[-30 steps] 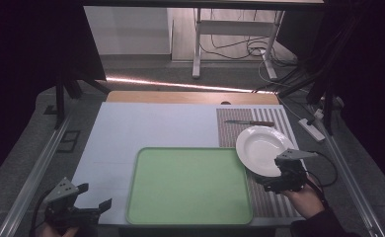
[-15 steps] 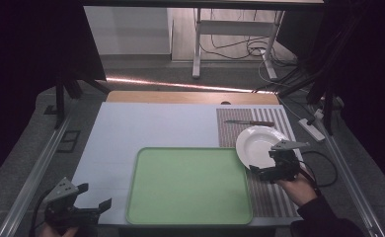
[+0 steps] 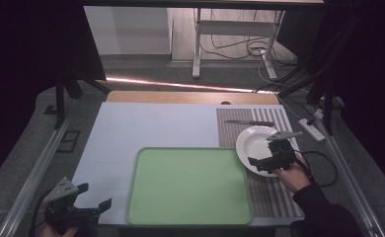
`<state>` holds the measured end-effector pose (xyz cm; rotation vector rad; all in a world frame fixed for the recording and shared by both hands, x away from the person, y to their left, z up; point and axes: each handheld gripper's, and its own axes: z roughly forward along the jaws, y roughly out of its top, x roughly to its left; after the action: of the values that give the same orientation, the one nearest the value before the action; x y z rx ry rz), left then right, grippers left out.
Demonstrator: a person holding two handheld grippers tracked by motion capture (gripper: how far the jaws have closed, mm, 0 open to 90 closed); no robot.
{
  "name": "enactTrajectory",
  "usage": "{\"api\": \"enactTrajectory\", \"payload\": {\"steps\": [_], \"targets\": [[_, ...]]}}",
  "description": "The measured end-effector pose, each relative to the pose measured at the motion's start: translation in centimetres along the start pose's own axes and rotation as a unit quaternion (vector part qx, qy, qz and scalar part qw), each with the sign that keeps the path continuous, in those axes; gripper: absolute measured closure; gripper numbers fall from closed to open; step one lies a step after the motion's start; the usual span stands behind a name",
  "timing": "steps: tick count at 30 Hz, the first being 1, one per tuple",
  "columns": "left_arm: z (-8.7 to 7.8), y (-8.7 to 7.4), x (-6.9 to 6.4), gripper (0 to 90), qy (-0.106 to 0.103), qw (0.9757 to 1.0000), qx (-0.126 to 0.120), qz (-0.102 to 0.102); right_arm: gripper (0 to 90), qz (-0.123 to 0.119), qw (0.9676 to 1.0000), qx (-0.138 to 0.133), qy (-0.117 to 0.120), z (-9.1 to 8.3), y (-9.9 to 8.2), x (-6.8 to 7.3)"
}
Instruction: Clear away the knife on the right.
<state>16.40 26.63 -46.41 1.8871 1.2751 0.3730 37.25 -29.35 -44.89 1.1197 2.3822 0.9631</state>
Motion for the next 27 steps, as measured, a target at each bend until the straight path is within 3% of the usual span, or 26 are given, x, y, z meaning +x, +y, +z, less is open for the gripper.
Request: {"api": "enactTrajectory", "payload": {"steps": [5, 12, 27], "targets": [[0.0, 0.0, 0.0, 2.1, 0.000, 1.0000, 0.000, 0.000, 0.0, -0.006, 1.0000, 0.005, 0.005, 1.0, 0.5, -0.8], [0.0, 0.0, 0.0, 2.1, 0.000, 1.0000, 0.000, 0.000, 0.0, 0.002, 0.9997, 0.016, -0.018, 2.1, 1.5, -2.1], [0.0, 0.0, 0.0, 2.1, 0.000, 1.0000, 0.001, 0.001, 0.0, 0.038, 0.9982, 0.025, -0.038, 4.8, 2.9, -4.9]]}}
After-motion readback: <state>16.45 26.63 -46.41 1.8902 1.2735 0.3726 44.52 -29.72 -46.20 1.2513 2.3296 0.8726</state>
